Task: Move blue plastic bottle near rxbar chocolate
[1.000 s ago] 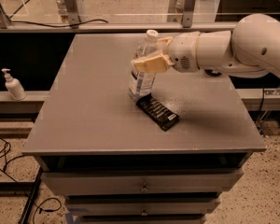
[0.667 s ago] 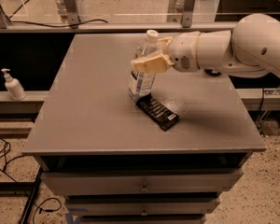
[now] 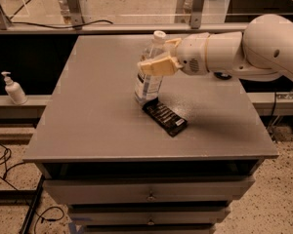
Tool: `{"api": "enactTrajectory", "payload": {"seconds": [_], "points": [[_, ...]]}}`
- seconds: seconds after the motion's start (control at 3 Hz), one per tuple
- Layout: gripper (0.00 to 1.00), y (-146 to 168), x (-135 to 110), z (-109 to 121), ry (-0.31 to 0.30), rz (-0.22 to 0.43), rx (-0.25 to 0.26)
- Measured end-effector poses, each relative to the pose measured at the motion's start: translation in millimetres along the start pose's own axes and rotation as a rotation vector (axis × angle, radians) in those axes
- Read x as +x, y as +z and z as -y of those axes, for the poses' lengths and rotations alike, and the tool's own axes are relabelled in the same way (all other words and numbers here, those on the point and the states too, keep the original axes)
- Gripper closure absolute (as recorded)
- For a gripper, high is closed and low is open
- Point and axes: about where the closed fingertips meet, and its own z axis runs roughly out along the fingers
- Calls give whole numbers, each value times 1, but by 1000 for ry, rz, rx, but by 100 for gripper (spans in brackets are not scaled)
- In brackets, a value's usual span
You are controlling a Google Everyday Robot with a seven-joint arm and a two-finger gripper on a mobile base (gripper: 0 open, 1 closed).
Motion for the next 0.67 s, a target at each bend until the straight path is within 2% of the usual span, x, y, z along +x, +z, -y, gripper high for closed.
{"api": "enactTrajectory", "payload": {"seconds": [0.33, 0.67], "points": [[13, 0, 0, 0, 0, 0, 0], [0, 21, -29, -3, -107, 13, -75]]}}
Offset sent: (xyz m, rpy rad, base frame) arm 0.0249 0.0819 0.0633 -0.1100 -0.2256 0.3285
